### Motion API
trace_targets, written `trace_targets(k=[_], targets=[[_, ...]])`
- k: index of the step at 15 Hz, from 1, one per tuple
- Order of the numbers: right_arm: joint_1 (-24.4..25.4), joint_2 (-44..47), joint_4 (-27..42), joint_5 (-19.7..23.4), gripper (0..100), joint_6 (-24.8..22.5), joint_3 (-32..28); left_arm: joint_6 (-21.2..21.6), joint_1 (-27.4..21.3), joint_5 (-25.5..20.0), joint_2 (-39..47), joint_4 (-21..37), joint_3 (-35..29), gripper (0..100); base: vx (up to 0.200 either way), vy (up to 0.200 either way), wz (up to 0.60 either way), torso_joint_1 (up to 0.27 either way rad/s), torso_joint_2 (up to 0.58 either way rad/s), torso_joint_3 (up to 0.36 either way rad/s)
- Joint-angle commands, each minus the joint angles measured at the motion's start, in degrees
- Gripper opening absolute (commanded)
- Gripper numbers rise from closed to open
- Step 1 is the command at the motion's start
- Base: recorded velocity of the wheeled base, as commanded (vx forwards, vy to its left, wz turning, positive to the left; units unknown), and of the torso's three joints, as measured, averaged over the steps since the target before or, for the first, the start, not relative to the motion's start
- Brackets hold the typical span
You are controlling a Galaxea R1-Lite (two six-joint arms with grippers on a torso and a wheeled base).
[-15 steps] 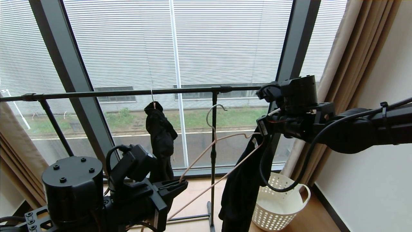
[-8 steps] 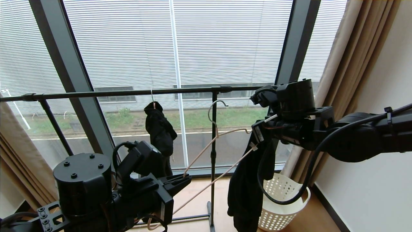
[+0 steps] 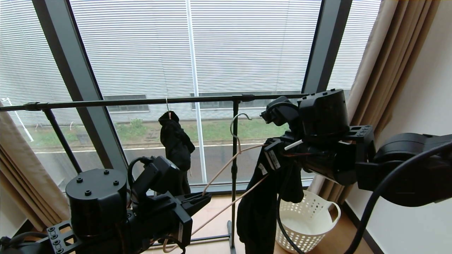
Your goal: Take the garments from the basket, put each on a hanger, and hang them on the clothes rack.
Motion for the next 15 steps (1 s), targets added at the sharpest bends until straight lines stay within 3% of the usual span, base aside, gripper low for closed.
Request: trace_targets(k=[1, 6, 9, 15], targets=[[2.61, -2.15, -0.01, -0.14, 0, 0.5, 0.58, -0.02, -0.11, -0.02, 0.37, -0.04, 0.26, 0, 0.0, 0.0, 0.0, 0.0, 0.0, 0.0], [6.56, -2.5, -0.98, -0.31, 0, 2.08, 1.64, 0.07, -1.17, -0.02, 0.29, -0.22, 0.87, 0, 0.0, 0.0, 0.0, 0.0, 0.0, 0.0], [10.43, -2.94, -8.8, -2.95, 0, 1.9, 4.71, 0.07, -1.17, -0.02, 0.37, -0.31, 0.78, 0, 0.0, 0.0, 0.0, 0.0, 0.0, 0.0], [10.25, -4.35, -9.5, -3.13, 0, 1.9, 4.71, 0.33, -1.08, -0.11, 0.2, -7.95, 3.42, 0, 0.0, 0.0, 0.0, 0.0, 0.0, 0.0]])
